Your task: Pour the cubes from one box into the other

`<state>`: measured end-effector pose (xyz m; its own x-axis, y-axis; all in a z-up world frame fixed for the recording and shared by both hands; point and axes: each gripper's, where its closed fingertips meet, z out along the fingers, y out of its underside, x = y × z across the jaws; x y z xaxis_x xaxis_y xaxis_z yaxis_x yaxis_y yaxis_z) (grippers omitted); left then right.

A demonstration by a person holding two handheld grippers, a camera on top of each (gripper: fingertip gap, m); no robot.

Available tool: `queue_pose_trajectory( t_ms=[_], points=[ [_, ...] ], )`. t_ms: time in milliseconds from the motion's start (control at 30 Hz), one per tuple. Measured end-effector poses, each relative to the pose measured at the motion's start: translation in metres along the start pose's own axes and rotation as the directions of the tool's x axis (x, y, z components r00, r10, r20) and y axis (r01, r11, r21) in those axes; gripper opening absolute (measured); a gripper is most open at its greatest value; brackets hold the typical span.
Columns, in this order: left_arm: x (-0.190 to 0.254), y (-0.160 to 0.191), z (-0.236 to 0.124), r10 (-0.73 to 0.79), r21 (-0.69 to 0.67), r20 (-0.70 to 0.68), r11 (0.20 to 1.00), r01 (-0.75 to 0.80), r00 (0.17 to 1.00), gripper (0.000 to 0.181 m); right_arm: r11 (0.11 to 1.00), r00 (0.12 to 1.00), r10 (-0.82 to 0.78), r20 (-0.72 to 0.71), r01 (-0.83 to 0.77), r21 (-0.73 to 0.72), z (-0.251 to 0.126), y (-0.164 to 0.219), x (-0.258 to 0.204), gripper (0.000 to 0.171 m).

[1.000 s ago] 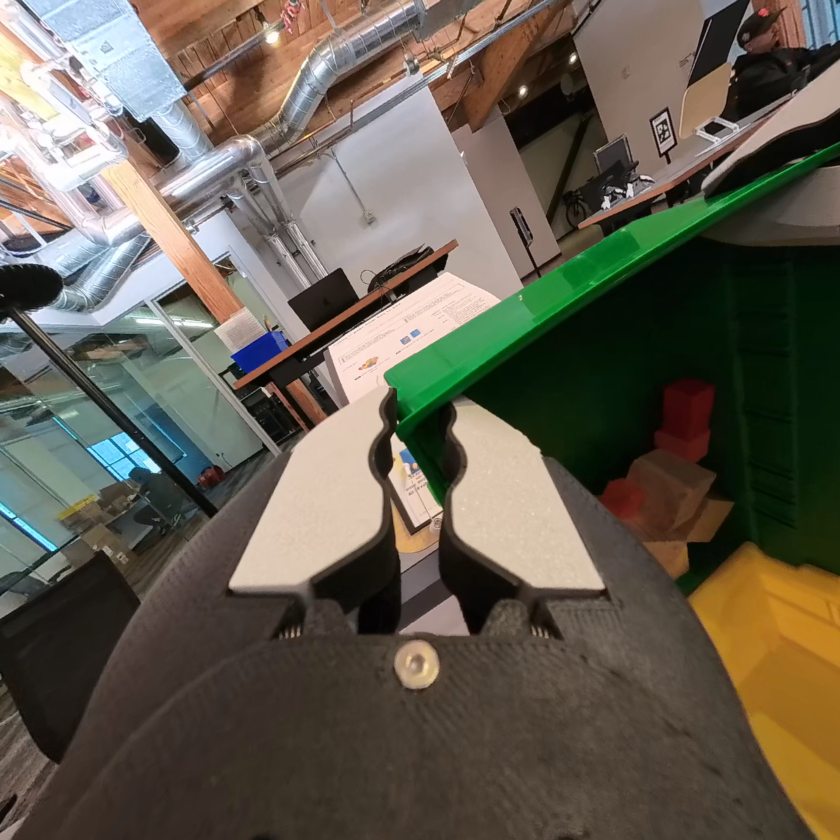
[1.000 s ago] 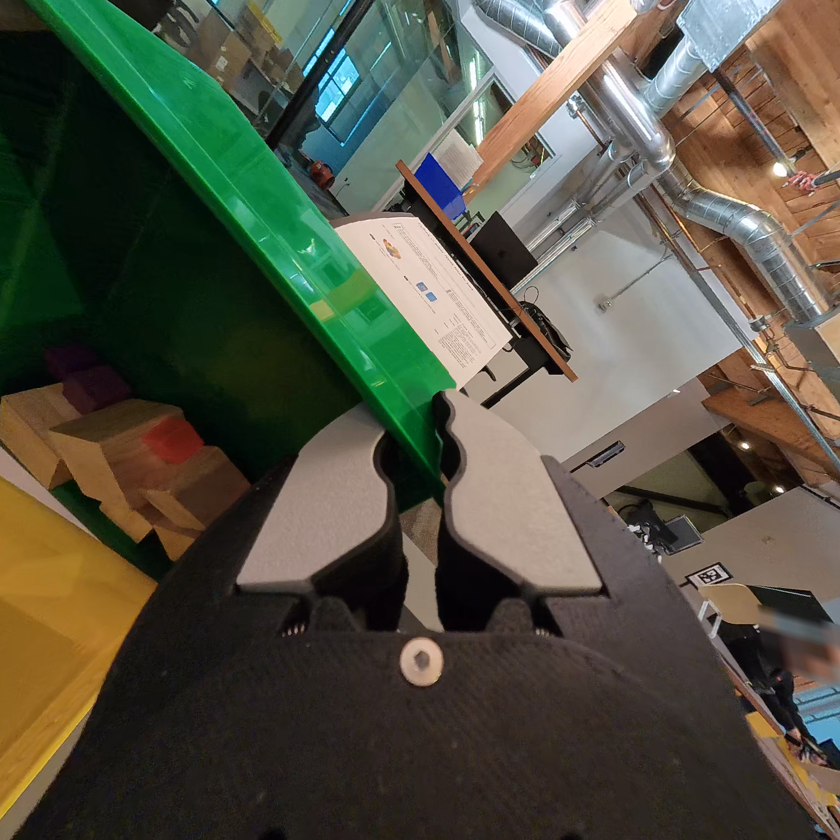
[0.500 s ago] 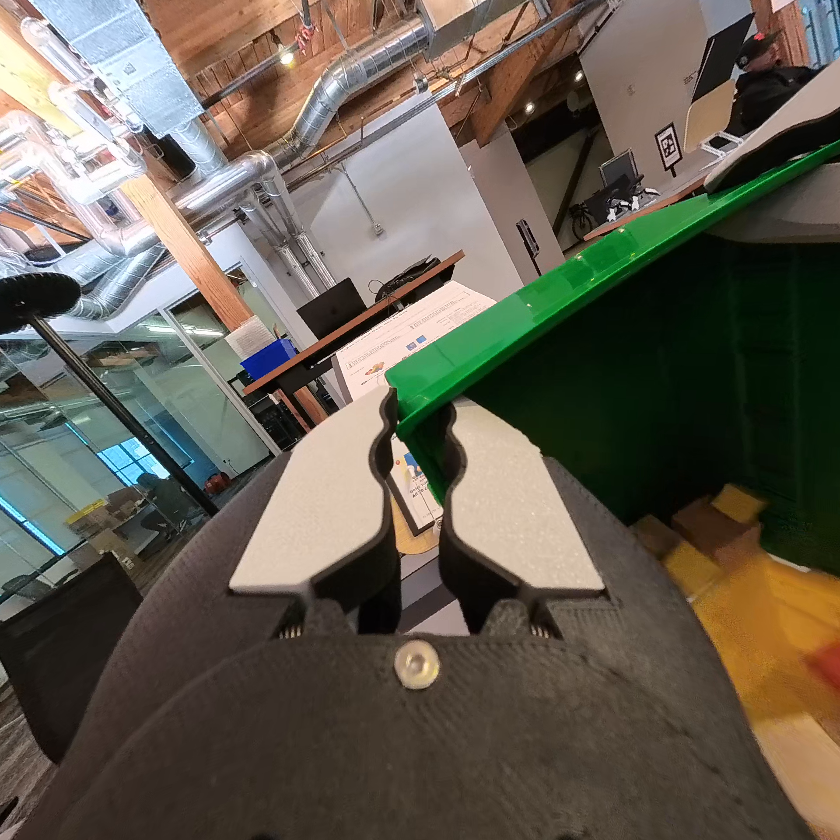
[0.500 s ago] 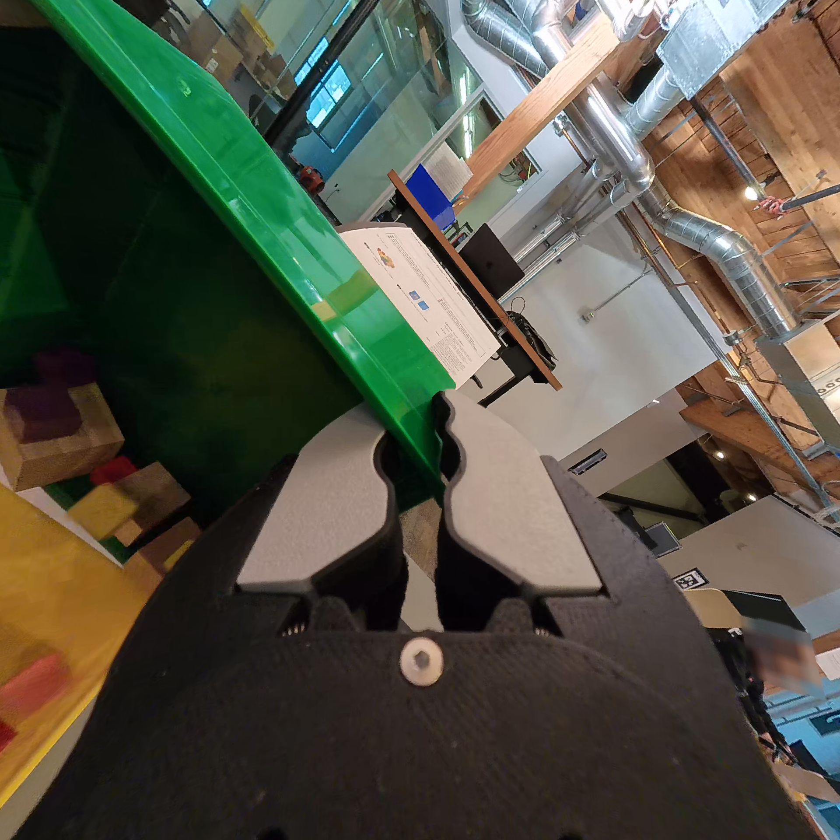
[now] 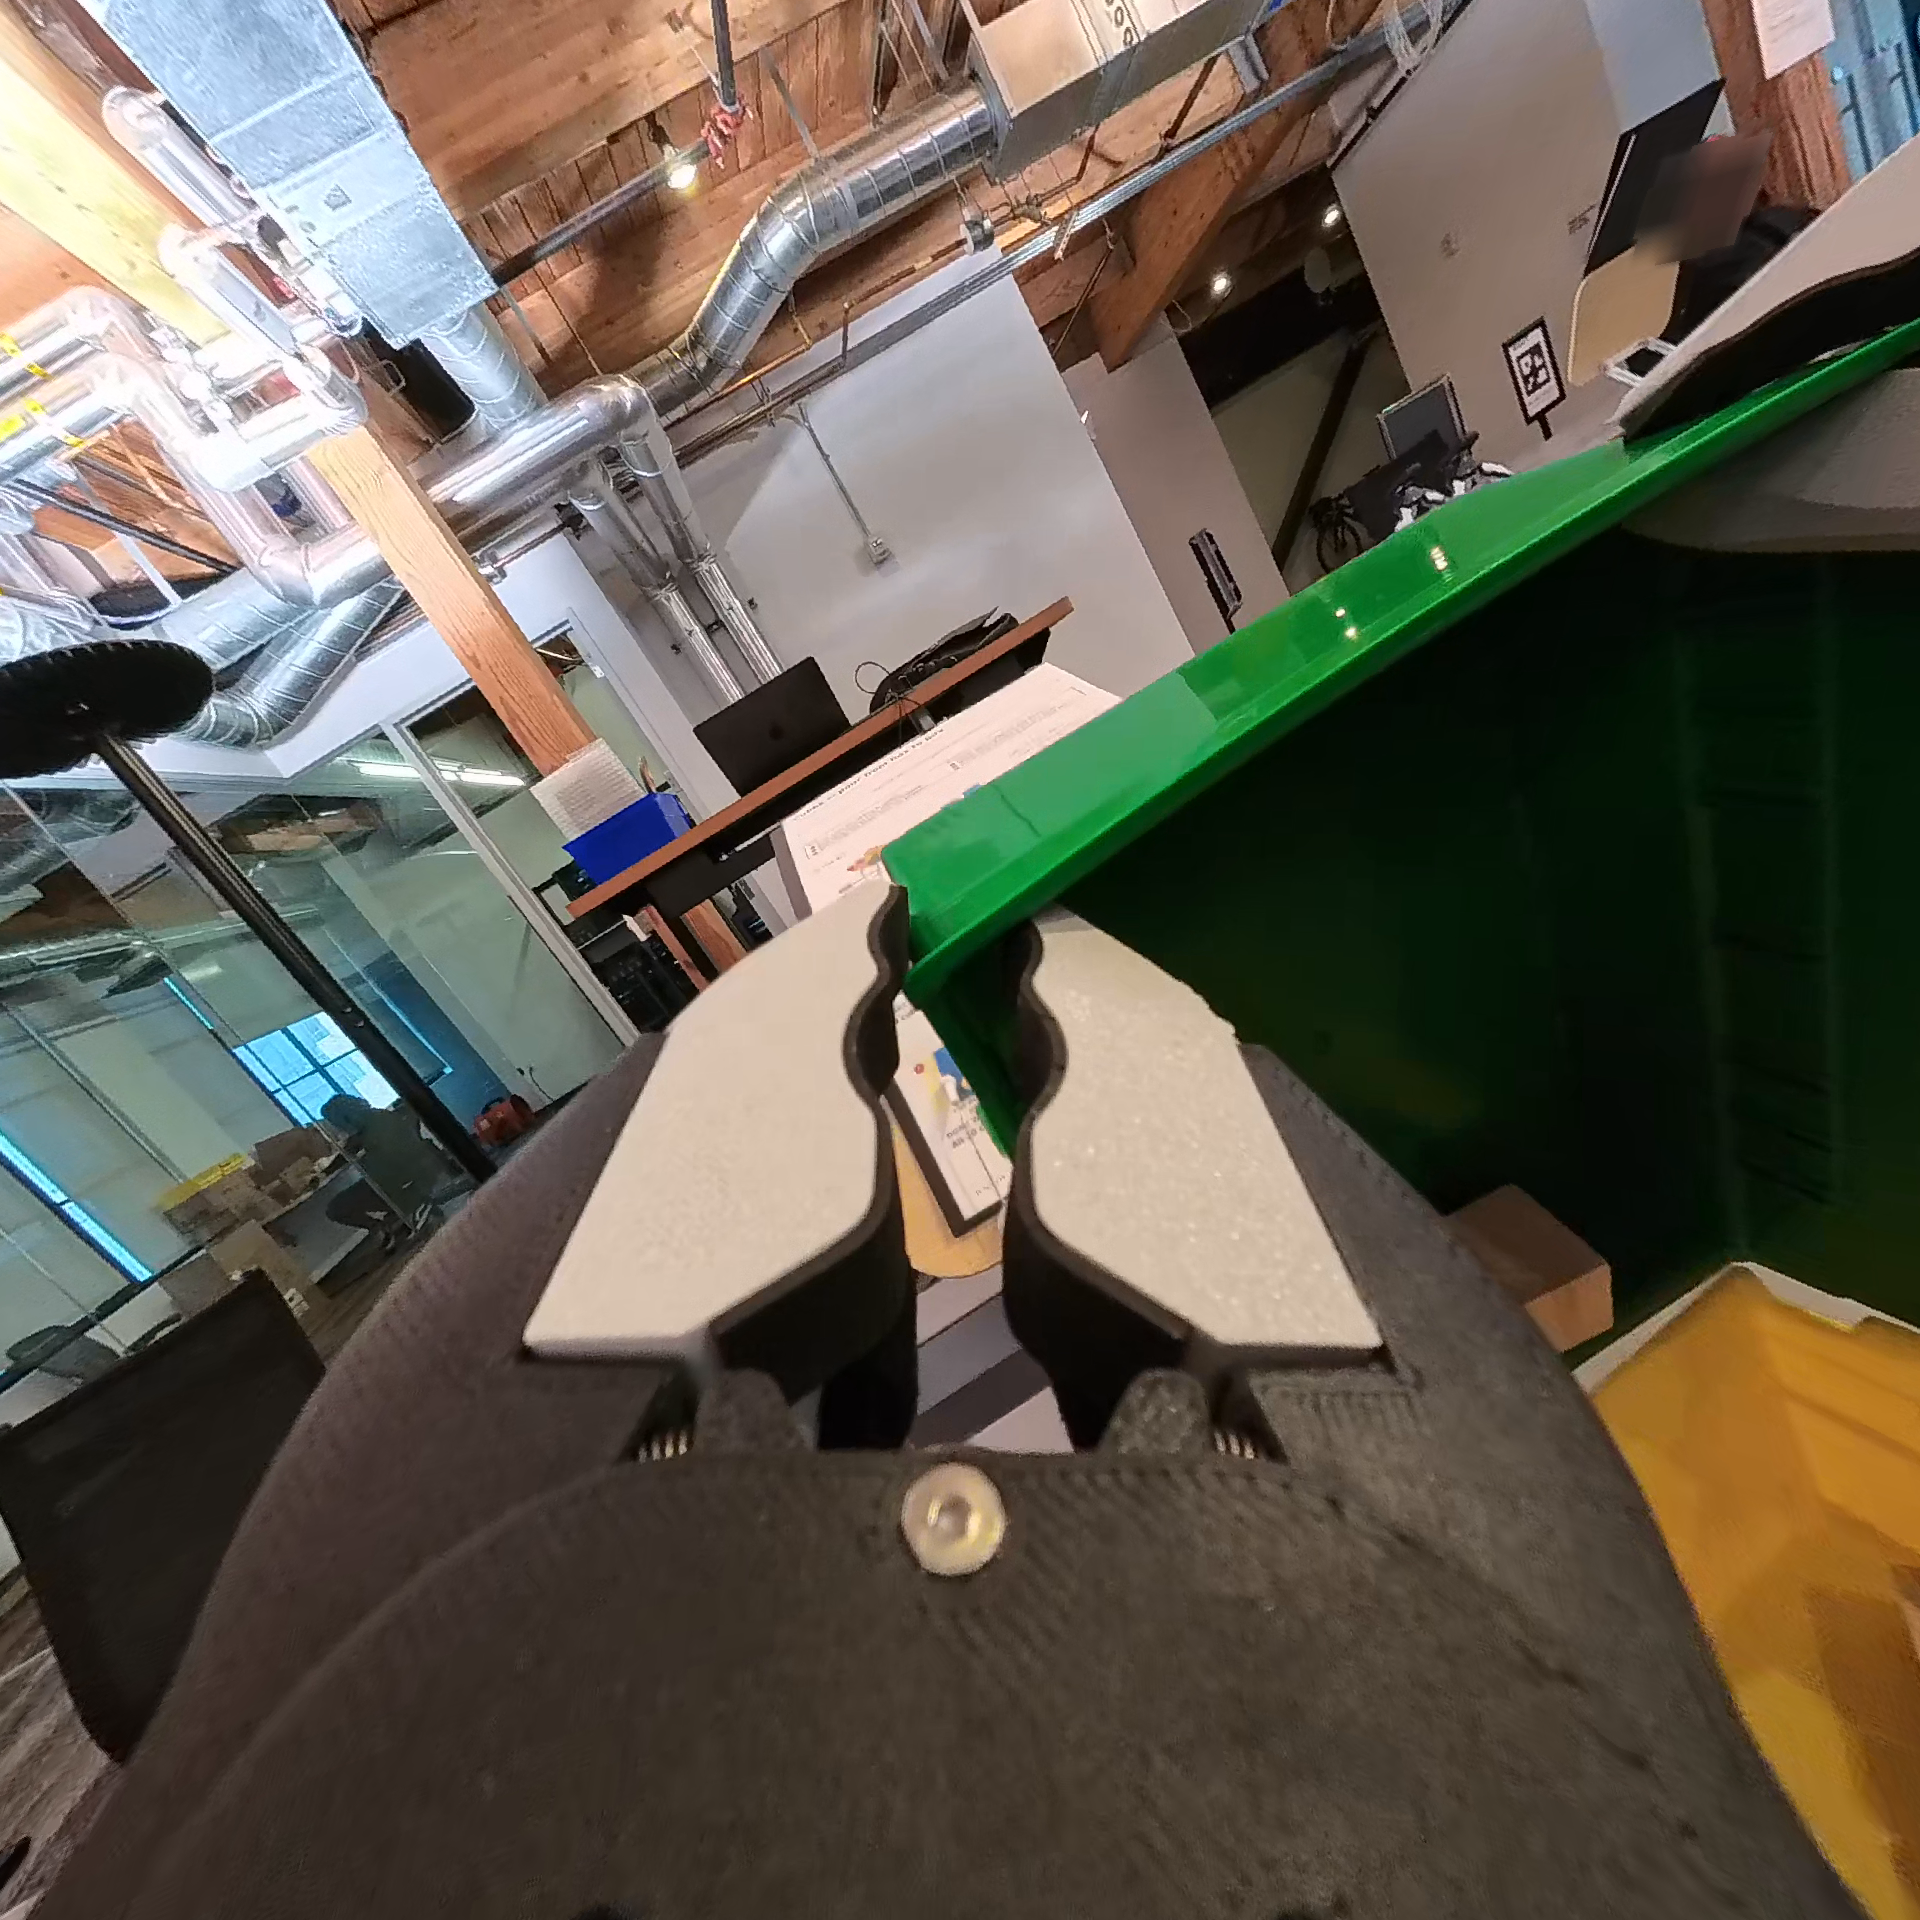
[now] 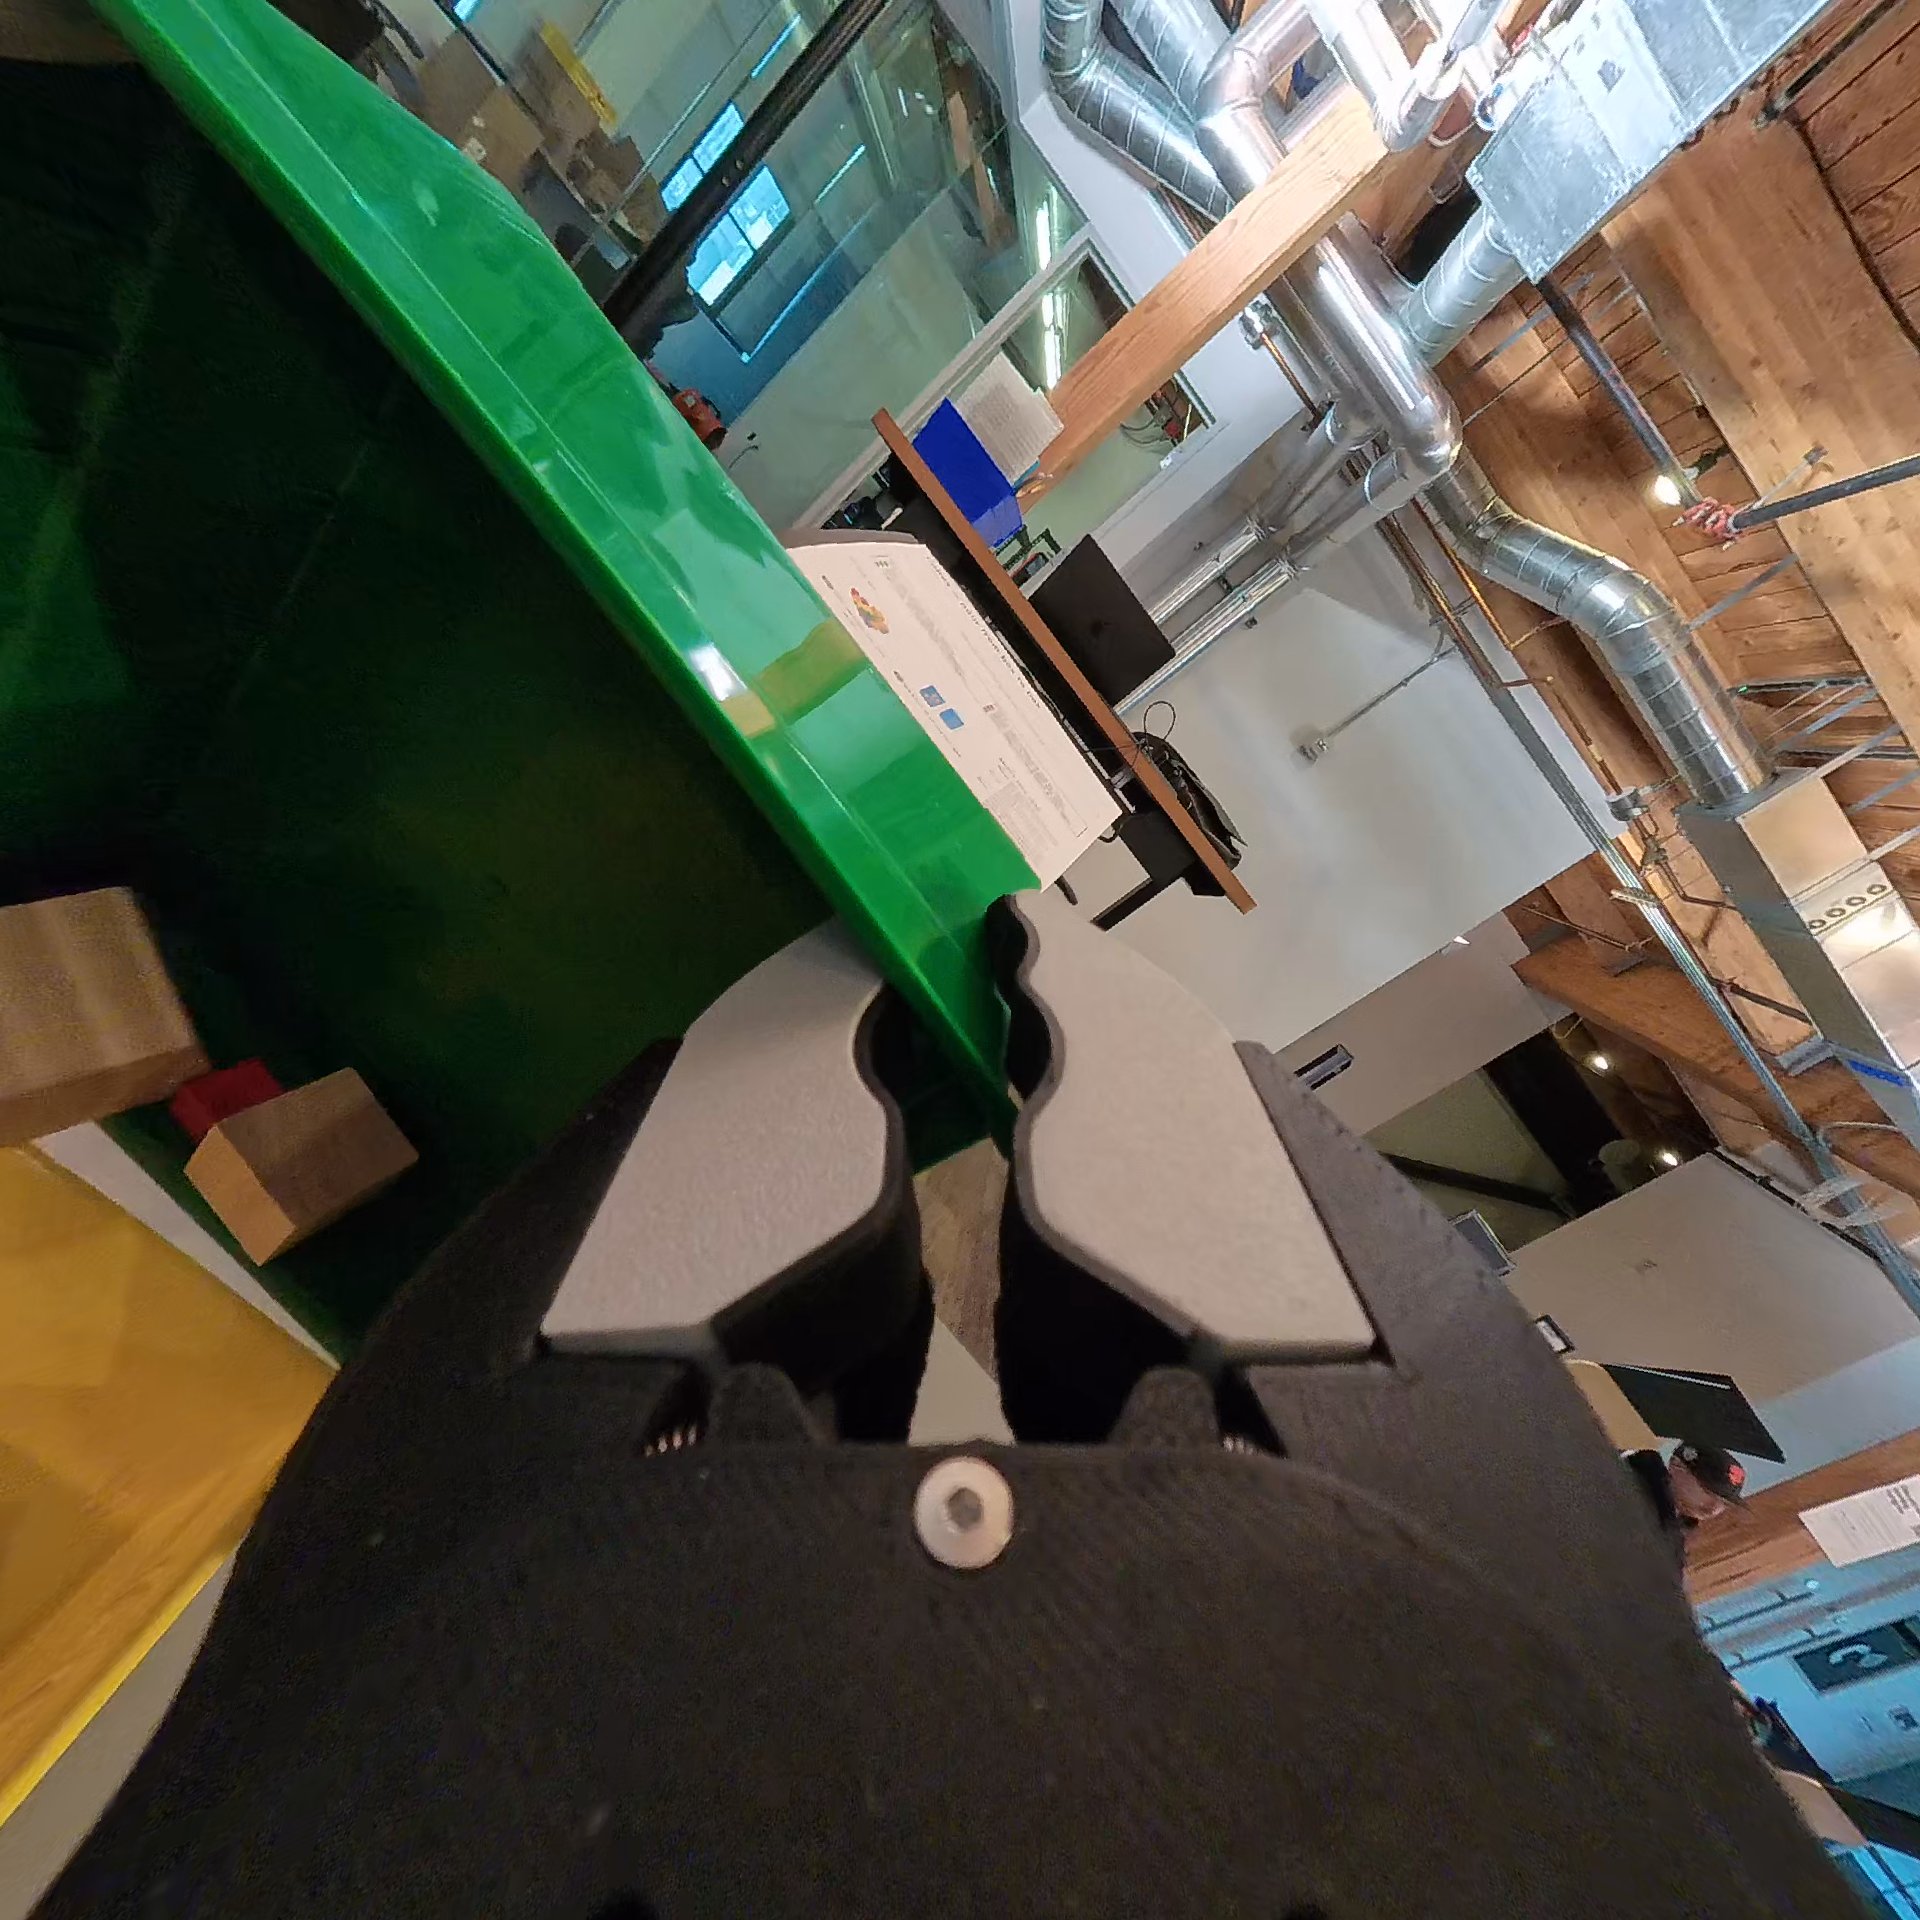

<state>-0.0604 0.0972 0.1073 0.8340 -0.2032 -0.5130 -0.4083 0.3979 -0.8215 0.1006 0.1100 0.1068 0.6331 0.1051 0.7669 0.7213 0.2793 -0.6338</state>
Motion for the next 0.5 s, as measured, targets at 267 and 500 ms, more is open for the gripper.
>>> queue_pose_trajectory(
  t_ms=[267, 500],
  points=[
    [-0.003, -0.009, -0.005, -0.002, 0.016, 0.003, 1.0, 0.002, 1.0, 0.016, 1.0, 1.0, -0.007, -0.008, 0.007, 0.016, -0.005, -0.008, 0.005, 0.008],
    [-0.004, -0.016, -0.01, -0.005, 0.034, 0.007, 0.999, 0.005, 1.0, 0.017, 1.0, 1.0, -0.015, -0.022, 0.016, 0.026, -0.013, -0.013, 0.008, 0.008]
  ],
)
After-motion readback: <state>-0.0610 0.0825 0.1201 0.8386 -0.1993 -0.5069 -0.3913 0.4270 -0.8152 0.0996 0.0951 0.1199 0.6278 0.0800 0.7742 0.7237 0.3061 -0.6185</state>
